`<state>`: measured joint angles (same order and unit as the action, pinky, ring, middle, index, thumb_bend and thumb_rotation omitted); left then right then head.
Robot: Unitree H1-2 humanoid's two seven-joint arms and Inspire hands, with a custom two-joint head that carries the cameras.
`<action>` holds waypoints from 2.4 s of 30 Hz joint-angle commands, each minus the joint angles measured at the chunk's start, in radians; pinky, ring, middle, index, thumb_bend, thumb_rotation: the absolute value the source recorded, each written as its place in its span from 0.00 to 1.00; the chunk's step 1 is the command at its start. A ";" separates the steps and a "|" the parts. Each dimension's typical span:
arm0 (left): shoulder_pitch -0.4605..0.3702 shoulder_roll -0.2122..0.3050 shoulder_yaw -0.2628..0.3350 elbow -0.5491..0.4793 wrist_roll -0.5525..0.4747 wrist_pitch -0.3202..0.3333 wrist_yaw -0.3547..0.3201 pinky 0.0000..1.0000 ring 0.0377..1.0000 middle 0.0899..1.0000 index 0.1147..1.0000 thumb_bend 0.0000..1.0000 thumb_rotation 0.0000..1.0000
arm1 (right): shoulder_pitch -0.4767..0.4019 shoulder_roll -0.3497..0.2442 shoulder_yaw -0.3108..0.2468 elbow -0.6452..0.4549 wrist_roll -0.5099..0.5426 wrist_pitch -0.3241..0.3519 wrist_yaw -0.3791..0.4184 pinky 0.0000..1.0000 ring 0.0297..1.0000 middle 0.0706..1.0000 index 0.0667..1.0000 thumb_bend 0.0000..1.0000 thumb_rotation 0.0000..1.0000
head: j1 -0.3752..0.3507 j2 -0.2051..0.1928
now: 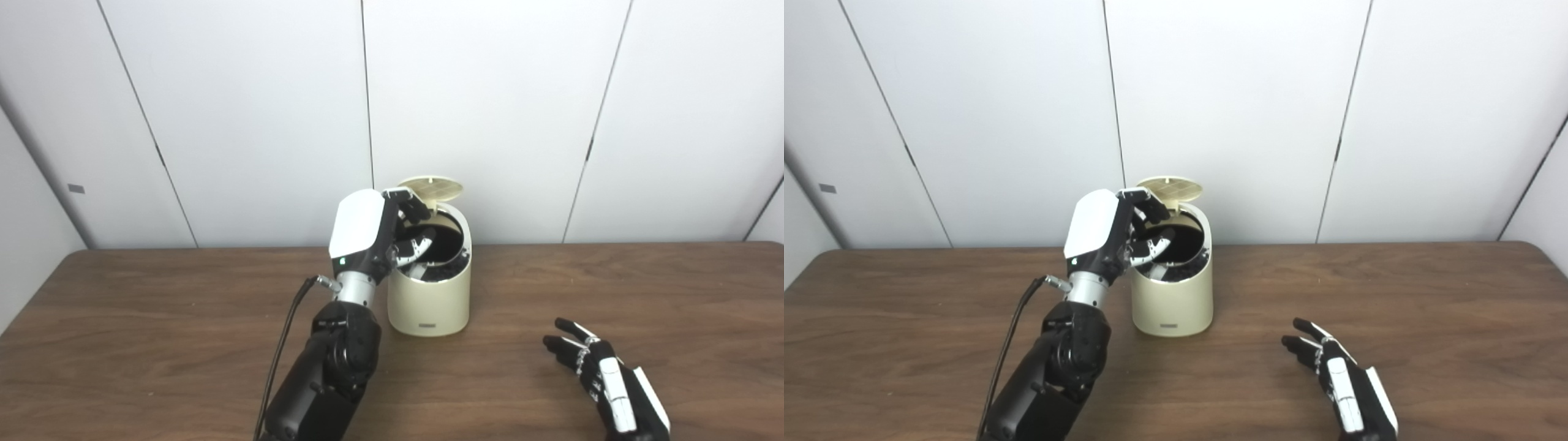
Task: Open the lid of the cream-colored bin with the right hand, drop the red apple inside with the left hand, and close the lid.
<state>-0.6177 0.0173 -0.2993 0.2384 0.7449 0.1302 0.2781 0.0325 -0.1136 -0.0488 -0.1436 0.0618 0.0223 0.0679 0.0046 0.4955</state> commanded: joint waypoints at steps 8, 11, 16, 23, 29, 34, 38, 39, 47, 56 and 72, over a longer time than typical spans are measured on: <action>-0.010 0.014 0.039 -0.054 -0.051 -0.172 0.080 0.31 0.36 0.41 0.46 0.47 0.00 | -0.035 -0.003 -0.005 0.002 0.017 -0.051 0.010 0.87 0.79 0.72 0.80 0.59 1.00 | 0.008 -0.004; 0.019 0.021 0.059 -0.072 -0.075 -0.265 0.125 0.34 0.38 0.45 0.44 0.48 0.00 | -0.037 -0.007 -0.007 0.006 0.019 -0.051 0.012 0.85 0.79 0.72 0.80 0.58 1.00 | 0.017 -0.005; 0.080 0.015 0.103 -0.153 -0.156 -0.280 0.077 0.33 0.39 0.47 0.44 0.47 0.00 | -0.037 -0.005 -0.016 -0.002 0.036 -0.041 0.012 0.85 0.82 0.74 0.80 0.61 1.00 | 0.016 -0.007; 0.175 0.021 0.176 -0.323 -0.297 -0.202 -0.049 0.32 0.39 0.48 0.44 0.50 0.00 | -0.036 -0.014 -0.027 -0.019 0.053 -0.039 0.018 0.85 0.83 0.77 0.80 0.59 1.00 | 0.012 -0.003; 0.274 0.036 0.267 -0.438 -0.475 -0.036 -0.180 0.46 0.53 0.55 0.43 0.50 0.07 | -0.069 -0.021 -0.046 -0.022 0.068 -0.043 0.016 0.88 0.91 0.89 0.85 0.60 1.00 | 0.003 0.014; 0.363 0.046 0.286 -0.473 -0.581 0.005 -0.253 0.70 0.77 0.79 0.81 0.49 0.65 | -0.112 -0.025 -0.044 -0.029 0.063 -0.034 0.022 0.88 0.96 0.95 0.92 0.64 1.00 | -0.008 0.029; 0.444 0.036 0.296 -0.481 -0.660 -0.024 -0.276 0.92 0.92 0.96 0.97 0.54 0.78 | -0.167 -0.031 -0.020 -0.017 0.012 -0.044 0.021 0.93 1.00 1.00 0.96 0.66 0.98 | -0.016 0.038; 0.466 0.035 0.293 -0.484 -0.670 -0.027 -0.282 0.97 0.95 0.98 0.99 0.57 0.83 | -0.189 -0.032 -0.011 -0.019 -0.010 -0.038 0.018 0.95 1.00 1.00 0.97 0.66 0.98 | -0.019 0.037; 0.564 0.037 0.299 -0.461 -0.717 -0.053 -0.302 1.00 1.00 1.00 1.00 0.62 0.91 | -0.369 -0.029 0.063 -0.082 -0.157 0.096 0.007 0.97 1.00 0.98 0.92 0.67 1.00 | -0.039 0.043; 0.618 0.015 0.318 -0.473 -0.813 -0.048 -0.314 1.00 1.00 1.00 1.00 0.63 0.87 | -0.559 -0.076 0.180 -0.053 -0.350 0.190 0.044 0.84 0.91 0.94 0.92 0.52 1.00 | -0.054 0.047; 0.635 -0.009 0.317 -0.486 -0.829 -0.032 -0.320 1.00 1.00 1.00 1.00 0.65 0.87 | -0.737 -0.127 0.310 0.130 -0.584 0.130 0.053 0.93 0.98 0.98 0.90 0.57 1.00 | -0.048 0.050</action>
<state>0.0324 0.0104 0.0182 -0.2137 -0.0687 0.1150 -0.0389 -0.6524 -0.2246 0.2571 0.0057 -0.4979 0.1900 0.1291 -0.0430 0.5445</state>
